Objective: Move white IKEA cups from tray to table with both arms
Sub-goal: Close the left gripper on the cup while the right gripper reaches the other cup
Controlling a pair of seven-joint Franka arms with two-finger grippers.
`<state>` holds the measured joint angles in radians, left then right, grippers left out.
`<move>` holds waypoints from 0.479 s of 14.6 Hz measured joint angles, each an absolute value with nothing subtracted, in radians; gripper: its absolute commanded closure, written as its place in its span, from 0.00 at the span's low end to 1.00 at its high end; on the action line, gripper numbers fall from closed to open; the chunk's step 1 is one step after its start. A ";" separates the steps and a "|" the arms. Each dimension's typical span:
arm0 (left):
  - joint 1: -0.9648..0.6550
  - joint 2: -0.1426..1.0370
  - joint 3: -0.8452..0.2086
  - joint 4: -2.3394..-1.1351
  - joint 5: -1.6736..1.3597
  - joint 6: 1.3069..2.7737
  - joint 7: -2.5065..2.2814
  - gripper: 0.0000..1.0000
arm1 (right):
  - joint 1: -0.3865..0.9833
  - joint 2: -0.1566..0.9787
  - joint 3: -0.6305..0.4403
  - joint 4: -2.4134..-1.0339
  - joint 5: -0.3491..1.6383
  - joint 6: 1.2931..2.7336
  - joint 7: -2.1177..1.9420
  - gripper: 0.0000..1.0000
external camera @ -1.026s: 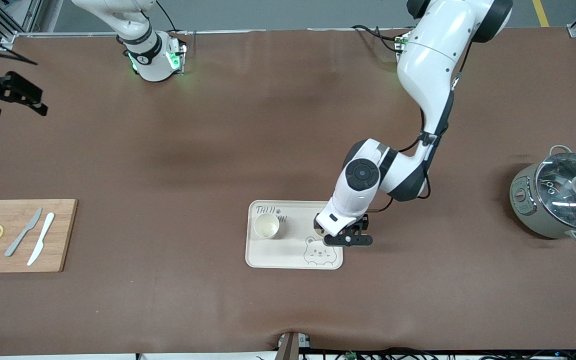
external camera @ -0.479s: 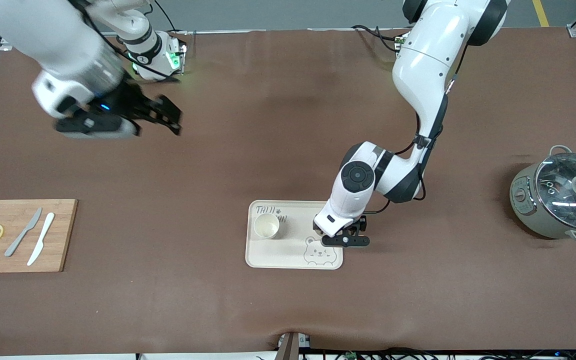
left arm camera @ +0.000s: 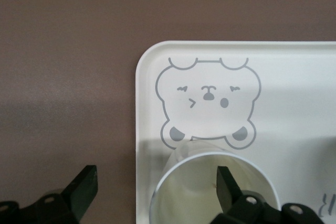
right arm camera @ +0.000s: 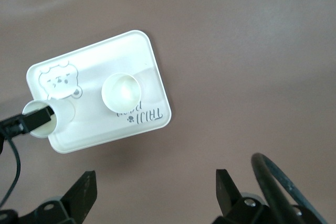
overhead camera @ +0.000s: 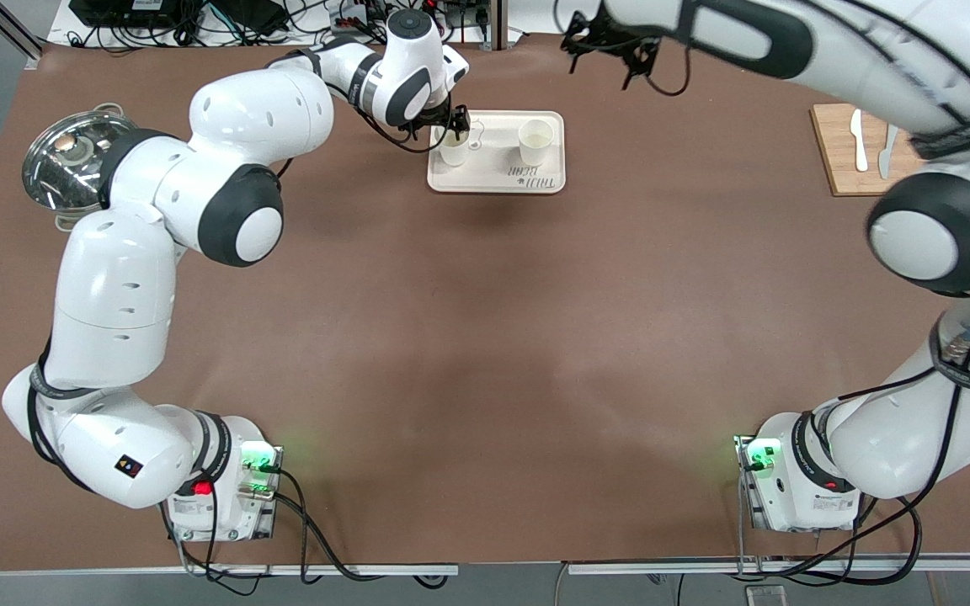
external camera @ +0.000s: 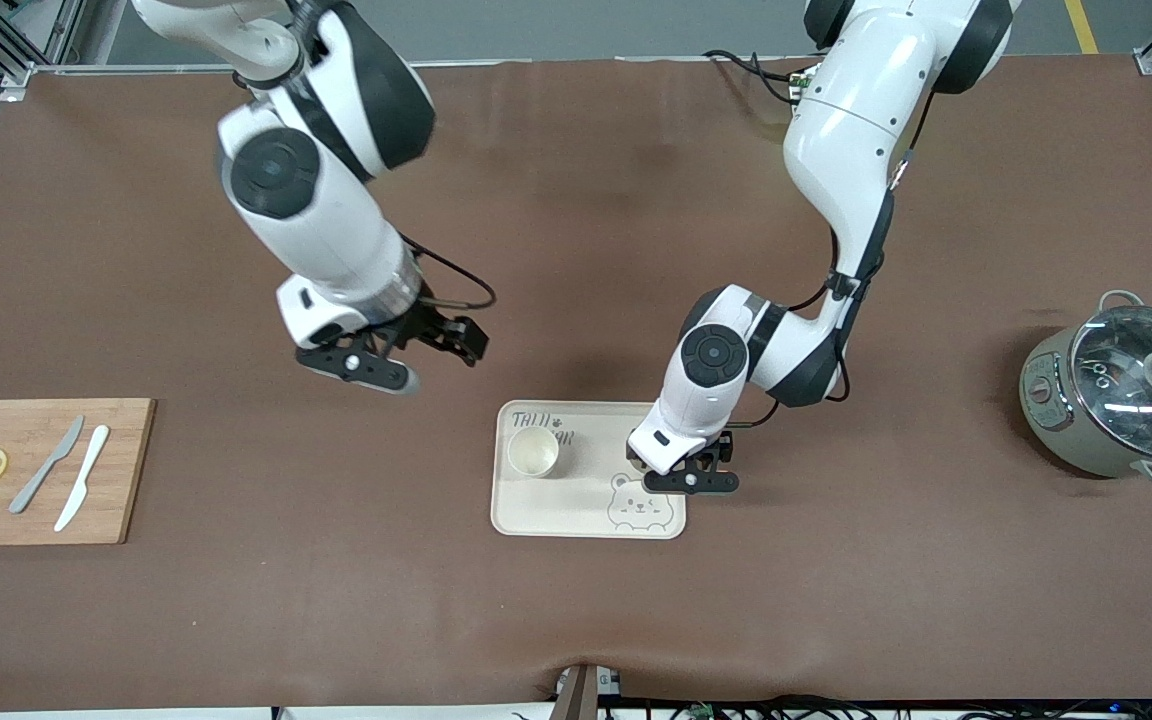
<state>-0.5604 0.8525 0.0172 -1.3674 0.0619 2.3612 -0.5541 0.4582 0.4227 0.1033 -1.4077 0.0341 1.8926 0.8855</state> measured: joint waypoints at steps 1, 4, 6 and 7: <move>-0.560 0.855 0.017 -1.367 0.062 2.362 -0.554 0.00 | 0.472 0.462 0.103 -1.379 0.021 1.894 0.922 0.00; -0.561 0.861 0.017 -1.368 0.062 2.375 -0.554 0.00 | 0.493 0.561 0.099 -1.331 0.001 1.959 0.976 0.00; -0.561 0.863 0.017 -1.368 0.062 2.377 -0.554 0.16 | 0.494 0.607 0.096 -1.325 0.000 2.017 0.978 0.00; -0.561 0.864 0.017 -1.368 0.062 2.377 -0.563 0.94 | 0.494 0.627 0.094 -1.324 -0.003 2.046 0.978 0.00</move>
<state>-0.5607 0.8640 0.0171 -1.3679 0.0619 2.3771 -0.5633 0.4940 0.6271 0.0938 -1.3236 -0.0034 2.0465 0.9777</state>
